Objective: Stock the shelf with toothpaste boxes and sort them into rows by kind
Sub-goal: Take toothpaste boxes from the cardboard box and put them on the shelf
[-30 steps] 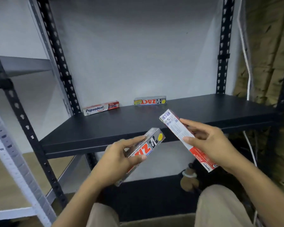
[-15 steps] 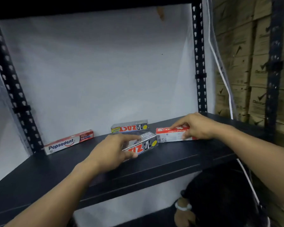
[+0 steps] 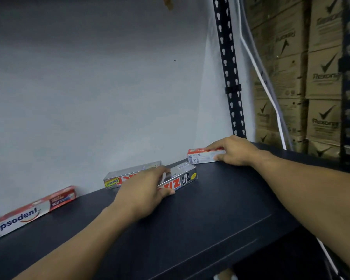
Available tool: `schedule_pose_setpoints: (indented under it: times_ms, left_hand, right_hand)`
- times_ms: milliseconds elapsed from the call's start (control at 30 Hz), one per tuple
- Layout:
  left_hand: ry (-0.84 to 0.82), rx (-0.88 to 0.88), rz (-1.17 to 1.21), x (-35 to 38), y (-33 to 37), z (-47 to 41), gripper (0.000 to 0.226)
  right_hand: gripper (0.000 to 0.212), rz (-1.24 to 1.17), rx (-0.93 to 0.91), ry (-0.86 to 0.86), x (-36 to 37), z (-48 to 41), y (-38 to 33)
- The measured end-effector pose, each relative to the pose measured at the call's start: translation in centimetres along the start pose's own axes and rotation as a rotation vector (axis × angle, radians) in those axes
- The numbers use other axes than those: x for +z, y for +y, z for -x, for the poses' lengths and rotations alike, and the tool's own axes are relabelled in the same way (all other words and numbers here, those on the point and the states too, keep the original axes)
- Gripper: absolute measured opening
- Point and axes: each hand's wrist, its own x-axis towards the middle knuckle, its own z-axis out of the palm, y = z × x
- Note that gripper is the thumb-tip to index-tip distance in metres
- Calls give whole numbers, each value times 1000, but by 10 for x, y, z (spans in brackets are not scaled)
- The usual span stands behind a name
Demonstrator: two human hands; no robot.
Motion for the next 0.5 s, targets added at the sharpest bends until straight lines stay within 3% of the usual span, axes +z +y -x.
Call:
schedule_pose_setpoints:
  times_ms: [233, 500]
  left_hand:
    - [152, 57, -231, 34, 22, -55, 44]
    - [182, 17, -232, 61, 19, -112, 43]
  right_hand:
    - [49, 48, 18, 45, 5, -26, 32]
    - [47, 54, 39, 94, 12, -42, 50]
